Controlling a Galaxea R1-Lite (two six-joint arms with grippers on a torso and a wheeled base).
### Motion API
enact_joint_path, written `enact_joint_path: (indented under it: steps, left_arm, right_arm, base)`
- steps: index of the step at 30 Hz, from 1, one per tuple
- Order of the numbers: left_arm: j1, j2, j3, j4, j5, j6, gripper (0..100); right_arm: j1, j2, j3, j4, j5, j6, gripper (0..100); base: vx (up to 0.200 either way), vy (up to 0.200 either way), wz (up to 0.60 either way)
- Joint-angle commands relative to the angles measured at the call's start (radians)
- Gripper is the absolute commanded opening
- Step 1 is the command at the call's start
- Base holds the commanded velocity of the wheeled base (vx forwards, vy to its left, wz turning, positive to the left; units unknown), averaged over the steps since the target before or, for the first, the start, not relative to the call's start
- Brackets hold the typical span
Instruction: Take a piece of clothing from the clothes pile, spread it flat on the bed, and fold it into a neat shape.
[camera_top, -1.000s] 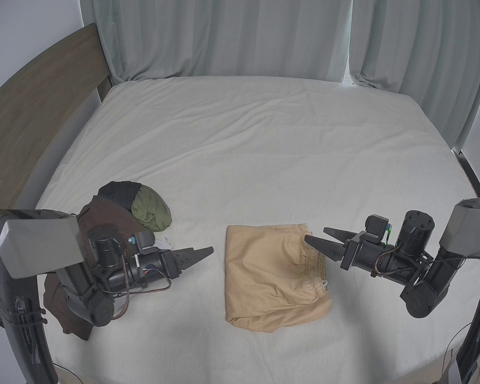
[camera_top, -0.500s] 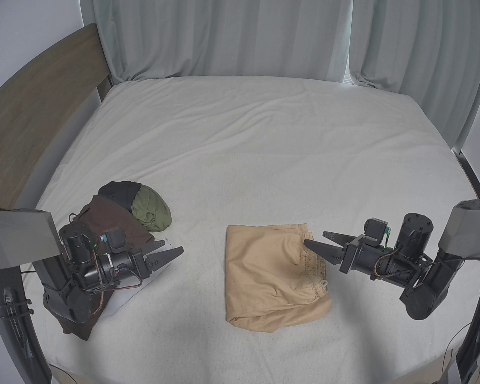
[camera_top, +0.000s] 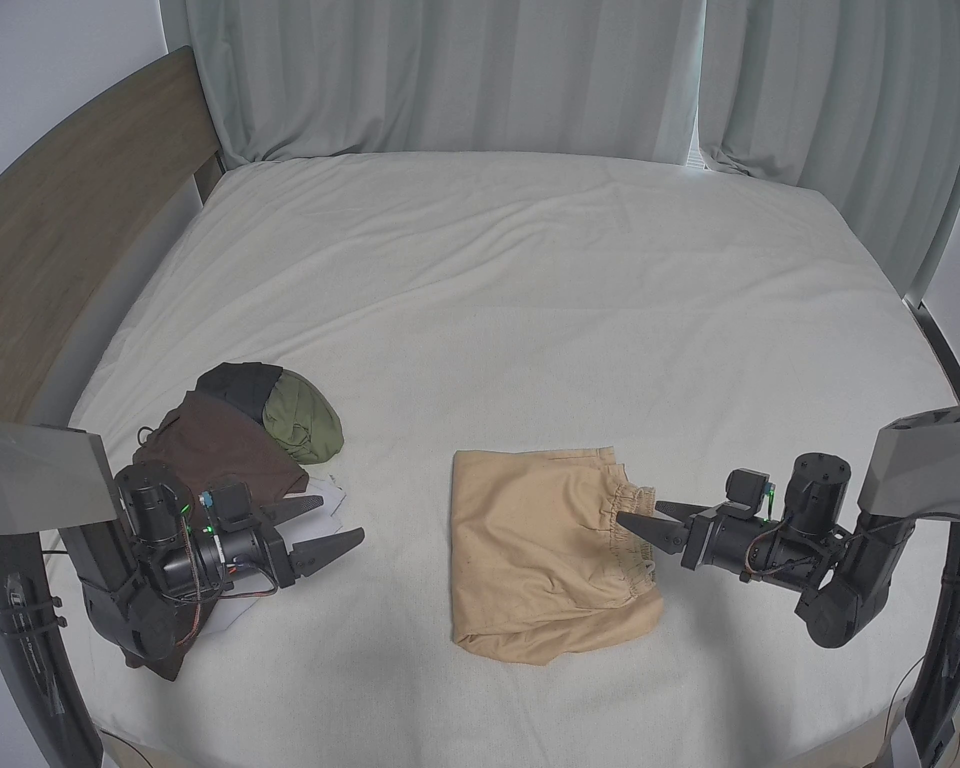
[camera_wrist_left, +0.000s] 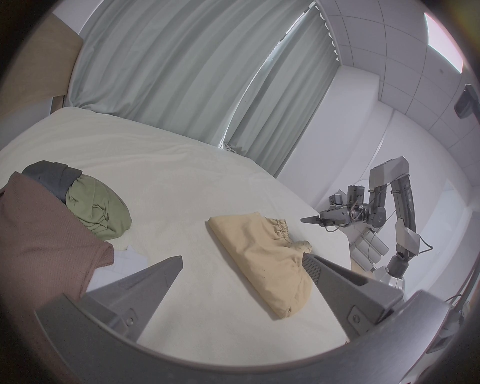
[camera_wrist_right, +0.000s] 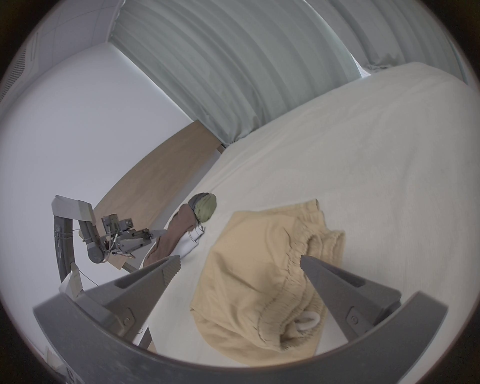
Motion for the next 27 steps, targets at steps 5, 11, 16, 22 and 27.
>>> enact_joint_path:
  steps: [5, 11, 16, 22, 27]
  left_arm:
    - [0.000, 0.008, 0.022, -0.001, 0.000, 0.014, 100]
    - [0.000, 0.028, 0.020, -0.001, 0.000, 0.017, 100]
    - [0.000, 0.030, 0.022, -0.001, 0.000, 0.017, 100]
    - [0.000, 0.030, 0.023, -0.001, 0.000, 0.017, 100]
    - [-0.001, 0.030, 0.029, -0.001, -0.002, 0.019, 100]
  right_arm:
    - [-0.019, 0.106, 0.016, -0.005, 0.000, 0.003, 100]
    - [-0.045, 0.148, 0.034, 0.001, 0.000, 0.006, 100]
    - [-0.062, 0.204, 0.033, 0.001, 0.001, 0.009, 100]
    - [-0.062, 0.238, 0.024, 0.001, 0.001, 0.035, 100]
    - [-0.048, 0.247, 0.020, 0.001, 0.001, 0.085, 100]
  base:
    - [0.000, 0.000, 0.00]
    - [0.000, 0.000, 0.00]
    - [0.000, 0.000, 0.00]
    - [0.000, 0.000, 0.00]
    - [0.000, 0.000, 0.00]
